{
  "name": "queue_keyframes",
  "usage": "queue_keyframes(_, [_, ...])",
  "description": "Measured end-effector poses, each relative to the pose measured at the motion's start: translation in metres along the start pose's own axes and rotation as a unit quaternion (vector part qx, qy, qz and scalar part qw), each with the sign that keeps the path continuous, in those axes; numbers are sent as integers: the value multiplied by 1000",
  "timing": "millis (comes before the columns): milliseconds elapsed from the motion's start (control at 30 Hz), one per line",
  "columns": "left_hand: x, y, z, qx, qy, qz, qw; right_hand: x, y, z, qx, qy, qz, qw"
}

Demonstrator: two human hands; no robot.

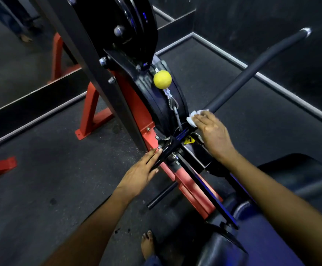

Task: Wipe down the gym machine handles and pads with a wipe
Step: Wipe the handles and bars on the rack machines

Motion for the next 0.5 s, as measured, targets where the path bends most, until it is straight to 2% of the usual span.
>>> queue_keyframes(67, [3,-2,-4,-9,69,-9,998,2,12,-12,-35,10,24,999])
queue_keyframes(133, [10,0,-15,-43,141,-56,987,-3,10,-7,-68,28,28,997])
queue_keyframes(167, [16,7,-24,-70,162,-87,980,-5,7,-2,-57,36,37,997])
queue_keyframes(267, [49,45,-56,-153,239,-193,939,-4,0,-11,60,-12,85,995])
queue_keyframes(333, [78,80,-71,-181,299,-229,909,3,18,-37,59,-42,71,995])
queue_keyframes(433, [98,124,-79,-170,353,-164,905,15,41,-61,-57,-59,53,995])
queue_keyframes(500, [90,140,-80,-132,380,-80,912,12,40,-51,-58,-52,45,996])
Point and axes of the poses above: each hand's wrist, its own y-axis towards the middle knuckle, its own x-axis out of the back of the hand, z = x × y, the point moved 2 cm from there along y, towards the middle knuckle, and after that the axes turned 14 degrees about -x, right-handed, at the moved point
